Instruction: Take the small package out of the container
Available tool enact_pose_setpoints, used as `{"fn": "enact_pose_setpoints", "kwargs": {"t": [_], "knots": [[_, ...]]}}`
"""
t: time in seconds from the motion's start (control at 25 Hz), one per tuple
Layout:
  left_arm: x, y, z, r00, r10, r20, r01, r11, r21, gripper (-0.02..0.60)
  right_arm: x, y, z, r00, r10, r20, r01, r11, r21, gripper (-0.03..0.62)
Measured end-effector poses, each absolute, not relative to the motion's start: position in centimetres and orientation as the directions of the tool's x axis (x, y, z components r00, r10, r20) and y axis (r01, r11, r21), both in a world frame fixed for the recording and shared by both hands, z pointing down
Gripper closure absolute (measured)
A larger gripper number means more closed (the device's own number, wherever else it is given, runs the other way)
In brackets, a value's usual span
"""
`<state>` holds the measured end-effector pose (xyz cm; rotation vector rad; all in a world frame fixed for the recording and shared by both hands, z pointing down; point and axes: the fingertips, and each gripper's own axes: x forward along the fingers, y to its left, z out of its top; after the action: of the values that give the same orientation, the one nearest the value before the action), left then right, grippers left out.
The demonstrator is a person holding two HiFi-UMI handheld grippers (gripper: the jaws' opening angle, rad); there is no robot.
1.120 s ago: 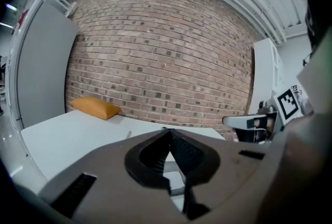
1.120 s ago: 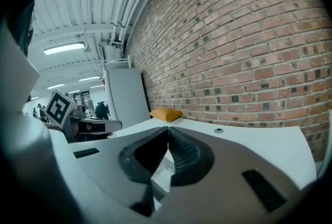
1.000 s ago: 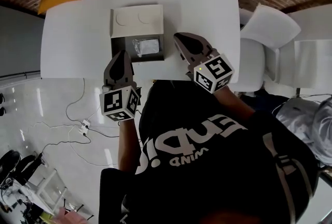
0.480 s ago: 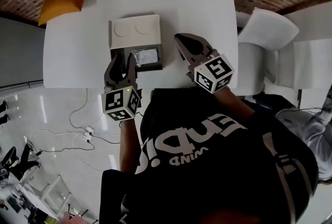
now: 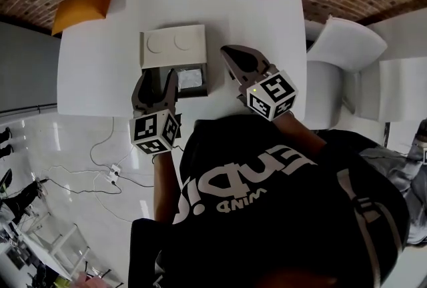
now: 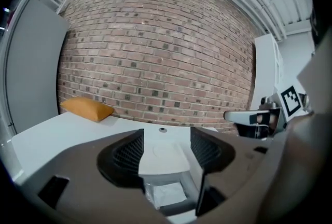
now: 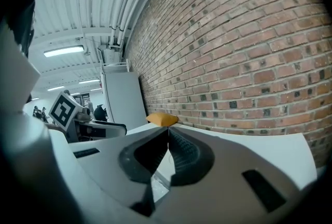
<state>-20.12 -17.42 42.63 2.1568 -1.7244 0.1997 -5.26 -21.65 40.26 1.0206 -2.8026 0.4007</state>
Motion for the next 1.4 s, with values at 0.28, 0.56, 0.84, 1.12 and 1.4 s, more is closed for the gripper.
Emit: {"fn": "enact_pose_setpoints", "kwargs": {"t": [0.28, 0.56, 0.84, 1.12, 1.4], "knots": [[-20.4, -17.8, 42.8, 0.226, -0.912, 0.342, -0.969, -0.175, 0.174, 0.265, -6.0, -22.2, 40.1, -0.778, -0.594, 0.203, -0.627, 0.751, -0.206, 0.594], [-20.8, -18.1, 44.9, 0.231, -0.889, 0.396, -0.970, -0.180, 0.163, 0.266, -5.9, -22.5, 40.1, -0.776, -0.598, 0.201, -0.631, 0.747, -0.210, 0.594], [-20.4, -18.3, 48.2, 0.262, -0.844, 0.468, -0.961, -0.182, 0.210, 0.267, -5.5, -22.5, 40.4, -0.771, -0.603, 0.206, -0.637, 0.740, -0.217, 0.594], [-19.7, -18.2, 52.7, 0.319, -0.752, 0.576, -0.947, -0.238, 0.215, 0.267, -5.6, -22.4, 40.3, -0.768, -0.607, 0.205, -0.640, 0.738, -0.212, 0.594], [-19.6, -18.6, 56.5, 0.331, -0.673, 0.662, -0.943, -0.259, 0.208, 0.267, -5.3, -22.7, 40.4, -0.760, -0.616, 0.209, -0.650, 0.729, -0.213, 0.594]]}}
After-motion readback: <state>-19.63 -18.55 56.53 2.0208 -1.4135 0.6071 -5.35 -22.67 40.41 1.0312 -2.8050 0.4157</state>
